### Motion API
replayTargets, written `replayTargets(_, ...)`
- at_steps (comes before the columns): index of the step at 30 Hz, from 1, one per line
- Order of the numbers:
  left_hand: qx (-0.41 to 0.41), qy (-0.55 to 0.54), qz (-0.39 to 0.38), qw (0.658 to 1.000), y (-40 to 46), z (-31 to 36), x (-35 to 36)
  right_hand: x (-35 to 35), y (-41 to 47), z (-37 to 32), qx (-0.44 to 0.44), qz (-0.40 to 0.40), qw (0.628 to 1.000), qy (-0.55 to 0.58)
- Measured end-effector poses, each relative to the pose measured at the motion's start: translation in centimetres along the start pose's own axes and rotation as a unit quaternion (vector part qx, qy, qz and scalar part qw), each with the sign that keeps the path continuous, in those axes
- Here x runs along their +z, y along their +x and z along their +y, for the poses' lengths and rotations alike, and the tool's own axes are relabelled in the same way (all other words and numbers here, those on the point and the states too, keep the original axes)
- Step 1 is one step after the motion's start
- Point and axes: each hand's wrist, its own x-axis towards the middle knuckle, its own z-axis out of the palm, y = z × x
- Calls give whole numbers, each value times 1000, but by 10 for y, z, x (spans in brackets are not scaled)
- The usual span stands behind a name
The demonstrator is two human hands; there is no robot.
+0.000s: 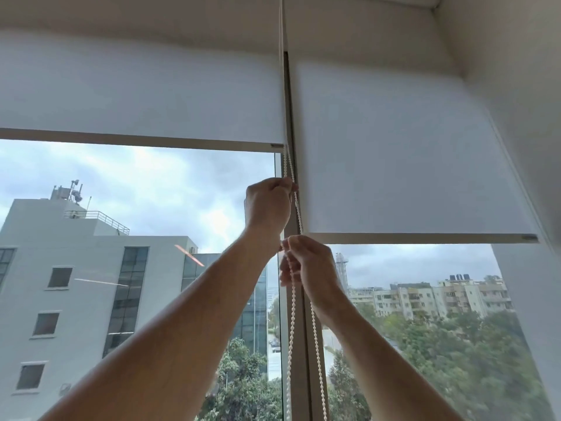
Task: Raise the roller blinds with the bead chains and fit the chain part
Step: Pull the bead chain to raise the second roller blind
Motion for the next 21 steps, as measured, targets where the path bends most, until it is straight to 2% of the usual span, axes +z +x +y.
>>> replayTargets(3, 25, 3, -1, 1000, -9, -2, -7, -8, 24, -25, 51, 24, 996, 72)
replayTargets(7, 38, -8, -29, 999, -43, -29, -2, 1, 70, -77, 66, 76, 988, 117)
replayTargets(12, 46, -13, -51, 998, -72, -56, -14, 12, 97, -100, 86, 76, 985, 128)
replayTargets(14, 51, 6, -66, 996, -70, -53, -20, 14, 97, -94, 68, 98, 985, 125)
replayTargets(18, 35, 4, -111, 993, -59, -44, -32, 16, 98, -94, -11, 117, 992, 47)
replayTargets(21, -5, -34, -92, 995, -43, -39, -39, 14, 102, -93, -38, 134, 990, -2)
